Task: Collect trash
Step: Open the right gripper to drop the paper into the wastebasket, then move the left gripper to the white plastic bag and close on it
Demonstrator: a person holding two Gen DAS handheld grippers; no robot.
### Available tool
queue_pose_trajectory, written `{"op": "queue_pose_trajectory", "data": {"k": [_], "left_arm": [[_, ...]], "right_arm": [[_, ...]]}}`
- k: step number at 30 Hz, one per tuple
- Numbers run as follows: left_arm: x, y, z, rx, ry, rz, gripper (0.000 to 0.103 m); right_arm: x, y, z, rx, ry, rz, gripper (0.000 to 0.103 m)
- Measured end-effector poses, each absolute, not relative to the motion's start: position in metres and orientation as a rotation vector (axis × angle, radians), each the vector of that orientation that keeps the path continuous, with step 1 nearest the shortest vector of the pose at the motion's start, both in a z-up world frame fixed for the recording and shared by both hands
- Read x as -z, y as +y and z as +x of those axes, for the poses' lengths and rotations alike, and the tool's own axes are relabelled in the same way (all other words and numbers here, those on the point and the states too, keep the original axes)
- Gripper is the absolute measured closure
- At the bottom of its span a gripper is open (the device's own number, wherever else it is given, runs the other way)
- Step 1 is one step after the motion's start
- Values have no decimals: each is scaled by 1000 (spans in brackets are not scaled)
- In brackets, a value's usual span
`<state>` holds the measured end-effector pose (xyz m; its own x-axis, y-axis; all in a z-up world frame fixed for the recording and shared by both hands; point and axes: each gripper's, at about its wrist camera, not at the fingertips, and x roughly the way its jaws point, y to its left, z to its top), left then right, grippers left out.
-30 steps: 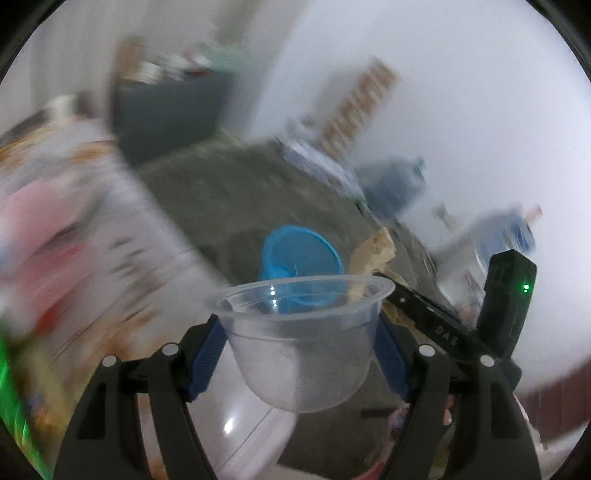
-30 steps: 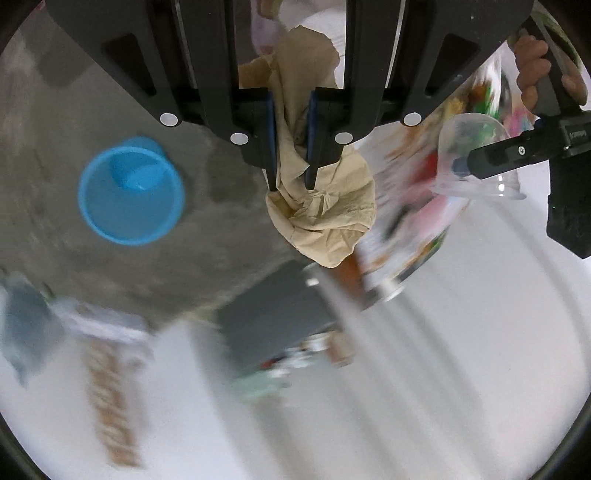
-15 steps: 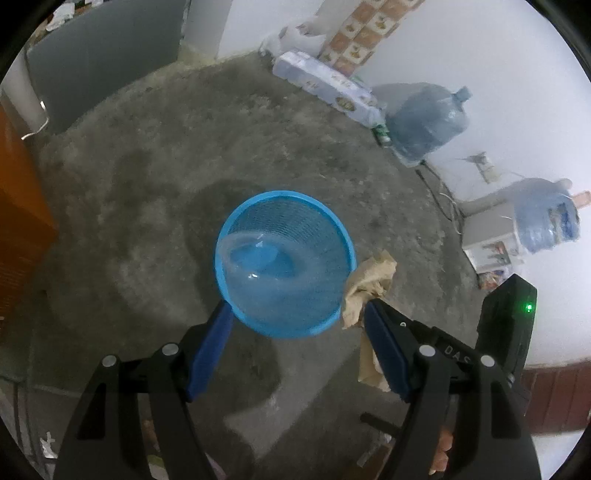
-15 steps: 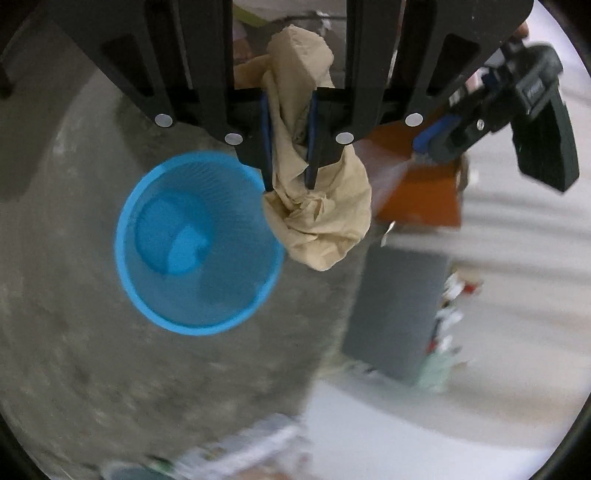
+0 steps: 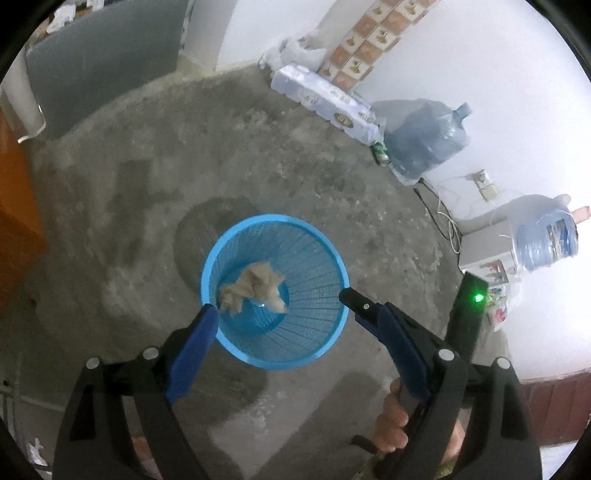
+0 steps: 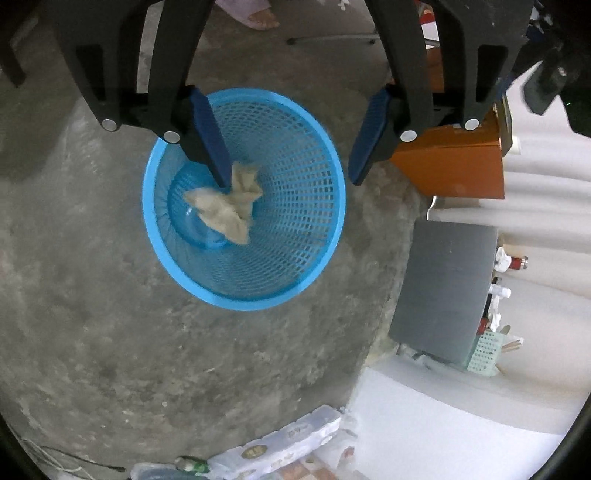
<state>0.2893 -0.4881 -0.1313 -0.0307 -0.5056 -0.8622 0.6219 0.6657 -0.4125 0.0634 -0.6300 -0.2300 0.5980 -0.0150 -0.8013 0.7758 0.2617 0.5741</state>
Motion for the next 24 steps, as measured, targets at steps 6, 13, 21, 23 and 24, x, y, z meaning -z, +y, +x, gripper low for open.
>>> {"op": "queue_pose_trajectory", "data": {"k": [6, 13, 21, 23, 24], "left_arm": [[53, -432, 270, 975, 1133, 88, 16], [-25, -322, 231, 1026, 937, 78, 13], [-73, -130, 162, 955, 813, -30, 12], [-72, -79, 145, 867, 783, -63, 12], [-71, -46, 134, 793, 766, -89, 12]], "right_arm": [[198, -606, 41, 614, 728, 1125, 40], [124, -538, 40, 585, 739, 850, 32], [45, -418, 44, 582, 691, 404, 8], [41, -394, 48, 584, 717, 341, 8], [41, -385, 48, 586, 716, 316, 8]]}}
